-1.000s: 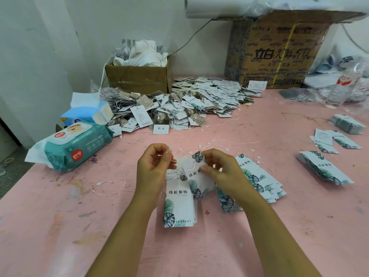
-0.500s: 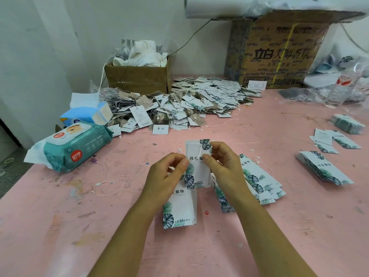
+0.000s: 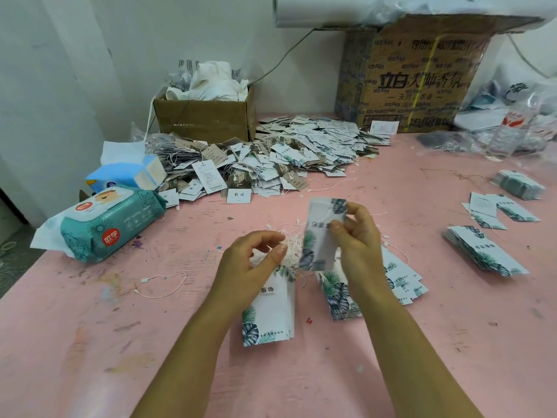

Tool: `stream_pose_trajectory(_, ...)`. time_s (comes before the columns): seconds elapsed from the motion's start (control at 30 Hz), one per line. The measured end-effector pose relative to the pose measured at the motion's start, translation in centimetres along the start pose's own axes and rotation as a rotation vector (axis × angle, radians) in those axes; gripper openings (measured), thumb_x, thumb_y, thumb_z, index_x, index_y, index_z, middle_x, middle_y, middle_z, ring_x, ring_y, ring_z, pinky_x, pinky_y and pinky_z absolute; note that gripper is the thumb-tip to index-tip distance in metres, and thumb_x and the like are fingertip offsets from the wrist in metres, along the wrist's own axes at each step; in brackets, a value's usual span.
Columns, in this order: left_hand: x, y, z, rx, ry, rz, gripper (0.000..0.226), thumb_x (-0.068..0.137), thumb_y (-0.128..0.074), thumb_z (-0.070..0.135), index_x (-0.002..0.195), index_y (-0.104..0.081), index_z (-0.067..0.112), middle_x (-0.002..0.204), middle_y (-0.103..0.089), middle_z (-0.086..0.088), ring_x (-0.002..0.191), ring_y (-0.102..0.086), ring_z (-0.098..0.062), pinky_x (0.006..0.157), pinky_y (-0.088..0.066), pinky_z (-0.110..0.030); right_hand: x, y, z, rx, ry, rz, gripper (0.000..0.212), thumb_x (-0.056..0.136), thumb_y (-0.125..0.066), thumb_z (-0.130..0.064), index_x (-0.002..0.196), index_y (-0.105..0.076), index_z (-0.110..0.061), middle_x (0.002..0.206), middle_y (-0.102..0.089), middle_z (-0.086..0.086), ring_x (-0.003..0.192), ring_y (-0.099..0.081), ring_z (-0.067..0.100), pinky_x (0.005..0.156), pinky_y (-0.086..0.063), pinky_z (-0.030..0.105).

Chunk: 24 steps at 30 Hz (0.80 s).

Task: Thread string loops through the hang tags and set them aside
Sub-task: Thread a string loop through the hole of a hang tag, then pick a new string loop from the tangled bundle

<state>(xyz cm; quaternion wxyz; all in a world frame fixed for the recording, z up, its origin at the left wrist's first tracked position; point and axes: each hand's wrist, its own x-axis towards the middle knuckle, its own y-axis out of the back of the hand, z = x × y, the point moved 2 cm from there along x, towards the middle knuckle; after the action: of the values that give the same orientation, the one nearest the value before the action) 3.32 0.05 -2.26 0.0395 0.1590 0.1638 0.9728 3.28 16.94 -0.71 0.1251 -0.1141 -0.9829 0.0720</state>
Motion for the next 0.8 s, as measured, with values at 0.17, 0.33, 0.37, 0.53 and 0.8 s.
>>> stream_pose_trajectory(0.17, -0.1, 2.5, -0.6, 0.171, 0.086, -0.112, 0.040, 0.080, -0.066, 0.006, 0.095, -0.061, 0.043, 0.108, -0.056, 0.020, 0.113, -0.041, -0.007, 0.100, -0.028, -0.028, 1.3, 3.5, -0.4, -0.532, 0.042, 0.301, 0.029, 0.094, -0.038, -0.004, 0.114, -0.052, -0.021, 0.084, -0.057, -0.002, 0.067, -0.050, 0.008, 0.057, -0.038, 0.028)
stream_pose_trajectory(0.33, 0.0, 3.0, -1.0, 0.324, 0.103, -0.190, 0.043, 0.079, -0.066, 0.006, 0.093, -0.058, 0.045, 0.113, -0.054, 0.022, 0.119, -0.029, -0.008, 0.099, -0.018, -0.028, 1.7, 5.5, -0.1, -1.023, -0.171, 0.260, 0.036, 0.086, -0.039, -0.005, 0.119, -0.053, -0.009, 0.109, -0.060, 0.019, 0.087, -0.047, 0.031, 0.070, -0.032, 0.033)
stream_pose_trajectory(0.37, 0.0, 3.0, -1.1, 0.334, 0.106, -0.194, 0.041, 0.079, -0.067, 0.008, 0.093, -0.057, 0.046, 0.112, -0.054, 0.022, 0.118, -0.029, -0.008, 0.098, -0.019, -0.029, 1.7, 5.8, 0.0, -1.055, -0.221, 0.233, 0.034, 0.085, -0.040, -0.005, 0.115, -0.054, -0.007, 0.108, -0.060, 0.020, 0.086, -0.046, 0.031, 0.071, -0.033, 0.034)
stream_pose_trajectory(0.53, 0.3, 2.4, -1.6, 0.409, 0.095, -0.168, 0.022, 0.085, -0.065, 0.019, 0.096, -0.060, 0.037, 0.103, -0.057, 0.015, 0.113, -0.037, -0.015, 0.099, -0.030, -0.035, 1.8, 6.8, 0.2, -1.157, -0.331, 0.159, 0.021, 0.080, -0.041, -0.002, 0.094, -0.058, -0.003, 0.087, -0.058, 0.015, 0.081, -0.048, 0.033, 0.071, -0.037, 0.034)
stream_pose_trajectory(0.8, 0.5, 1.8, -1.7, 0.408, 0.035, -0.076, 0.011, 0.085, -0.065, 0.014, 0.081, -0.063, 0.024, 0.087, -0.058, 0.008, 0.094, -0.050, -0.019, 0.085, -0.038, -0.034, 2.1, 6.2, 1.9, -1.245, -0.433, 0.058, 0.021, 0.086, -0.043, -0.014, 0.065, -0.039, -0.012, 0.080, -0.050, 0.012, 0.080, -0.044, 0.029, 0.072, -0.034, 0.031)
